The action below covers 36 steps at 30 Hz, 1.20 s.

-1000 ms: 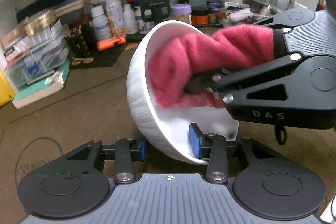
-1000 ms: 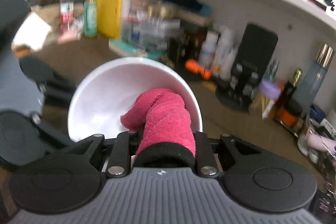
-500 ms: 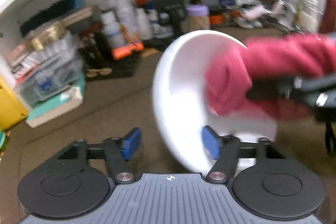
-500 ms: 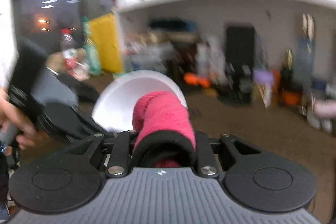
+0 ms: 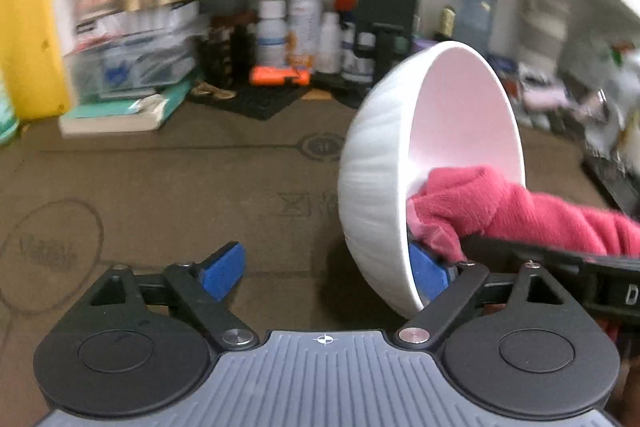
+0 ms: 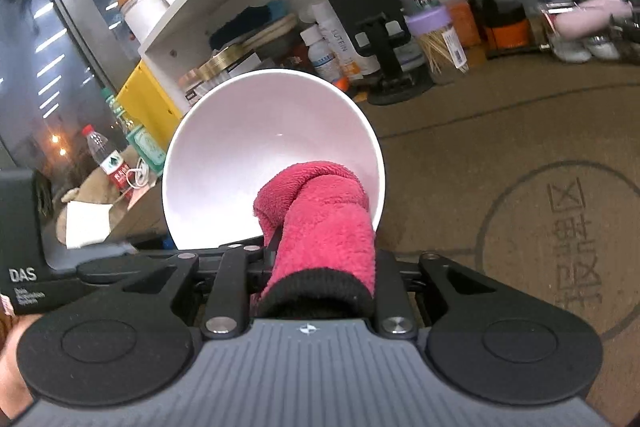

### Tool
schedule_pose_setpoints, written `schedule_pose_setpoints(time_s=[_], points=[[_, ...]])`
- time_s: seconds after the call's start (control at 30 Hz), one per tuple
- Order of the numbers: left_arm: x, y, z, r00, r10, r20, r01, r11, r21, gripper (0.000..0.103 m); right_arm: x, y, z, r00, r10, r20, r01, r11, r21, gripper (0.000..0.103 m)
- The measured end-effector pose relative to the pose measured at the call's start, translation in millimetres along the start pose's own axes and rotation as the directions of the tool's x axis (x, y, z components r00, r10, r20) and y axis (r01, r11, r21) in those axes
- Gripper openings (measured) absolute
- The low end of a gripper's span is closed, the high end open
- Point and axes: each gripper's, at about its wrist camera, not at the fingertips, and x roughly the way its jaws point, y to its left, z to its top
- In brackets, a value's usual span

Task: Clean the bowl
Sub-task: 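Hold the white bowl with the left gripper while the right gripper scrubs inside with the towel, then hold the bowl with the left gripper while the right gripper wipes the bowl bottom with the towel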

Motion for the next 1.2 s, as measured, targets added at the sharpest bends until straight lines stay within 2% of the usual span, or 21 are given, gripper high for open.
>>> schedule_pose_setpoints(time_s=[0.03, 0.1, 0.17, 0.2, 0.3, 0.5, 0.6, 0.73, 0.87, 0.97, 1.0, 1.13, 1.2], points=[[0, -1, 0, 1.000, -0.009, 0.001, 0.009, 1.000, 0.013, 0.086, 0, -1, 0, 1.000, 0.001, 0.001, -0.001, 1.000, 0.003, 0.022], [-1, -3, 2, 0.999, -0.053, -0.002, 0.053, 0.997, 0.059, 0.069, -2, 1, 1, 1.000, -0.007, -0.001, 0.007, 1.000, -0.016, 0.022], [-4, -5, 5, 0.993, -0.113, -0.029, 0.116, 0.986, 0.120, 0.044, -4, 7, 4, 0.999, -0.033, 0.003, 0.033, 0.997, -0.072, 0.020], [-7, -8, 6, 0.991, -0.130, -0.041, 0.135, 0.979, 0.154, 0.042, -5, 12, 7, 0.998, -0.055, 0.012, 0.056, 0.993, -0.106, 0.021], [-13, -14, 5, 0.989, -0.133, -0.057, 0.143, 0.963, 0.228, 0.041, -4, 24, 11, 0.990, -0.132, 0.042, 0.138, 0.970, -0.200, 0.022], [-20, -12, -1, 0.982, -0.170, -0.082, 0.185, 0.953, 0.239, 0.041, 11, 44, 27, 0.988, -0.147, 0.056, 0.157, 0.946, -0.284, 0.022], [-20, -9, -1, 0.980, -0.181, -0.087, 0.197, 0.951, 0.239, 0.041, 12, 56, 32, 0.988, -0.137, 0.067, 0.151, 0.932, -0.328, 0.022], [-20, -2, 2, 0.977, -0.190, -0.100, 0.209, 0.944, 0.255, 0.041, 12, 74, 34, 0.995, -0.060, 0.073, 0.085, 0.908, -0.410, 0.023], [-20, 5, 5, 0.973, -0.197, -0.123, 0.223, 0.936, 0.271, 0.041, 4, 98, 20, 0.997, 0.061, 0.047, -0.020, 0.796, -0.605, 0.023], [-20, 10, 7, 0.970, -0.202, -0.137, 0.235, 0.925, 0.299, 0.043, -3, 105, 12, 0.994, 0.110, -0.022, -0.097, 0.742, -0.664, 0.022], [-21, 11, 7, 0.969, -0.202, -0.140, 0.236, 0.921, 0.309, 0.043, -5, 105, 11, 0.993, 0.113, -0.033, -0.106, 0.742, -0.662, 0.022], [-17, 17, 13, 0.974, -0.178, -0.140, 0.214, 0.925, 0.314, 0.043, -21, 88, 15, 0.999, 0.042, -0.011, -0.040, 0.817, -0.576, 0.022], [-15, 21, 15, 0.972, -0.180, -0.154, 0.221, 0.923, 0.317, 0.043, -25, 80, 12, 1.000, 0.003, 0.005, 0.000, 0.832, -0.555, 0.022]])
